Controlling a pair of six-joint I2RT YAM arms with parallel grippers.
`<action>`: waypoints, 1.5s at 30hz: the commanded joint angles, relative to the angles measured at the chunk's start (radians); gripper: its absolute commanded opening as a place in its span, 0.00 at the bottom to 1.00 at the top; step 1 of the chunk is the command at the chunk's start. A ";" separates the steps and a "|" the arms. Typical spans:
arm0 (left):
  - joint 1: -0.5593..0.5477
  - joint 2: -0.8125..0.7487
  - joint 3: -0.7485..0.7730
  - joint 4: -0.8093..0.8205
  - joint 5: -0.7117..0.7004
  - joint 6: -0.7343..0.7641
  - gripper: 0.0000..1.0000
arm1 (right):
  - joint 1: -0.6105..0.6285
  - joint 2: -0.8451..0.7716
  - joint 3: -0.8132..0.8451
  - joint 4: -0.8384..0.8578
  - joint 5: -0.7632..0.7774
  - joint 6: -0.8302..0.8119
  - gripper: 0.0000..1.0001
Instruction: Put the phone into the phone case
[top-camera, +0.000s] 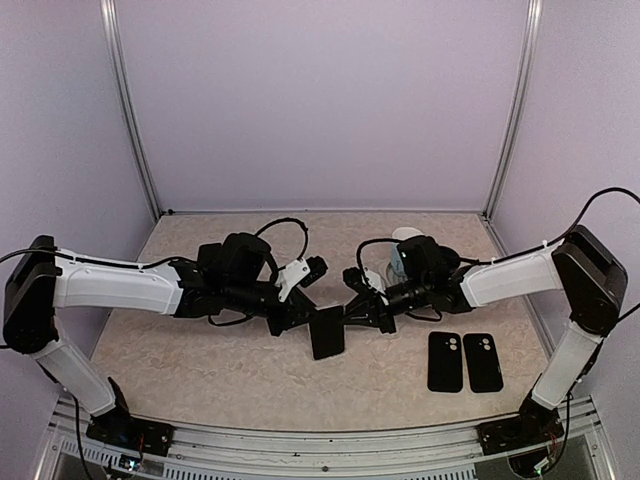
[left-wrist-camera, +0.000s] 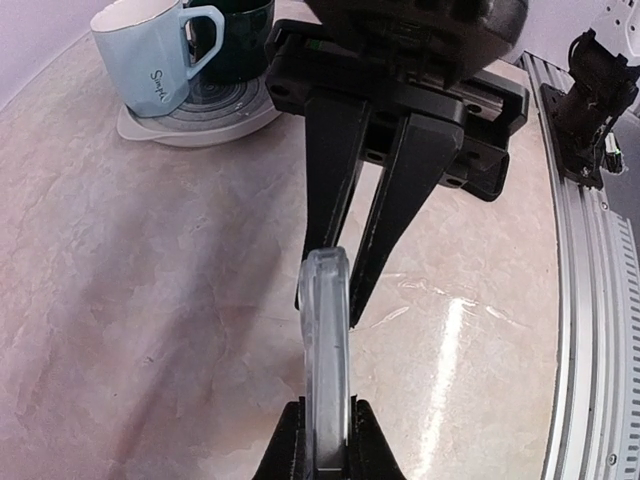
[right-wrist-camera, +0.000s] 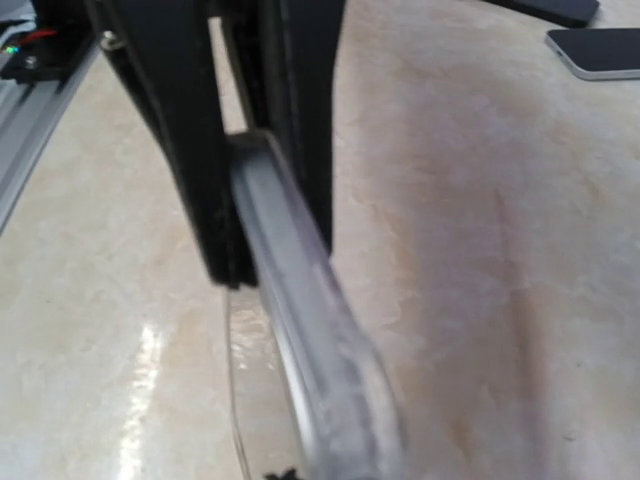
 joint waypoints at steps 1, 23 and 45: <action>0.001 0.029 -0.030 -0.081 -0.053 0.007 0.00 | 0.014 0.020 0.007 0.032 -0.058 -0.034 0.00; 0.005 -0.091 0.013 0.009 -0.014 -0.090 0.45 | 0.046 0.062 -0.030 0.231 -0.082 0.240 0.00; 0.291 -0.101 0.122 -0.315 -0.516 -0.464 0.95 | -0.098 0.476 0.715 -0.440 0.104 0.767 0.00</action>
